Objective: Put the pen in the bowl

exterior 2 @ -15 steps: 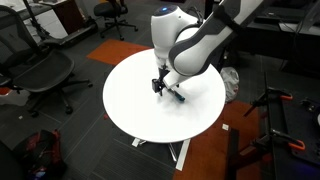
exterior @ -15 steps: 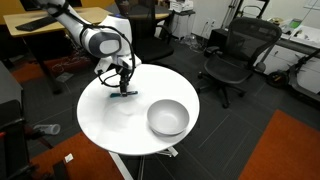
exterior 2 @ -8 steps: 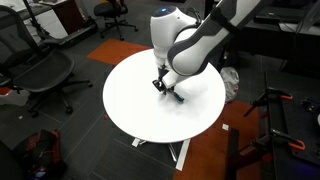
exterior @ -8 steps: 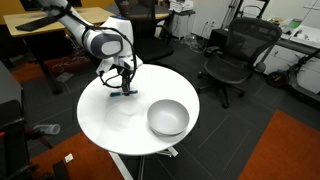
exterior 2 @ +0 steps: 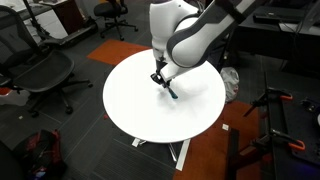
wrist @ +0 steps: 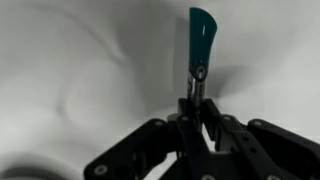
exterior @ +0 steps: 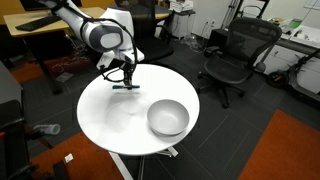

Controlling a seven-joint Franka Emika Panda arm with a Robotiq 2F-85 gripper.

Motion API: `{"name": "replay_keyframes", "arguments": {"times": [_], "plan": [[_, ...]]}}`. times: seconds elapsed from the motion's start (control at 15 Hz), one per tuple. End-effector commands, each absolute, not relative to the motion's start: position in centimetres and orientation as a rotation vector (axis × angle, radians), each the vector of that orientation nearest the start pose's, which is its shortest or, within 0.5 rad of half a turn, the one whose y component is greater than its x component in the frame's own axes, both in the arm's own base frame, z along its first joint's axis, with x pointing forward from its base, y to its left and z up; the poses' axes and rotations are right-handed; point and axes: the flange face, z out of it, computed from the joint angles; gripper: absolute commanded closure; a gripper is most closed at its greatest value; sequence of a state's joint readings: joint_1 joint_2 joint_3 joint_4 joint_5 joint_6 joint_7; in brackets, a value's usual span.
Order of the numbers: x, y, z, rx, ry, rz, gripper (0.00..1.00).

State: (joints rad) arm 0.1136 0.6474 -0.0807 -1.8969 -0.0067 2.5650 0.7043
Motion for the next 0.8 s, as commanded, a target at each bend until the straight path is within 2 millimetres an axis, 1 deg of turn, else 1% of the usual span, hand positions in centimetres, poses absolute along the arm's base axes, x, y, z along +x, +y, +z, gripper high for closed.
{"name": "replay_keyframes", "arguments": {"times": [0.0,0.13,0.2,0.4,0.6,0.73], "plan": [[61.7,0.5,22.5,-2.989,1.100,-0.139,0.95],[61.6,-1.9,25.6,-2.959,1.188,-0.174,0.95],[61.6,-3.5,27.0,-2.942,1.255,-0.181,0.95],[61.4,-8.1,30.2,-2.873,1.482,-0.228,0.95],[61.2,-12.1,32.0,-2.794,1.684,-0.276,0.95],[61.3,-14.2,32.4,-2.744,1.777,-0.317,0.95]]}}
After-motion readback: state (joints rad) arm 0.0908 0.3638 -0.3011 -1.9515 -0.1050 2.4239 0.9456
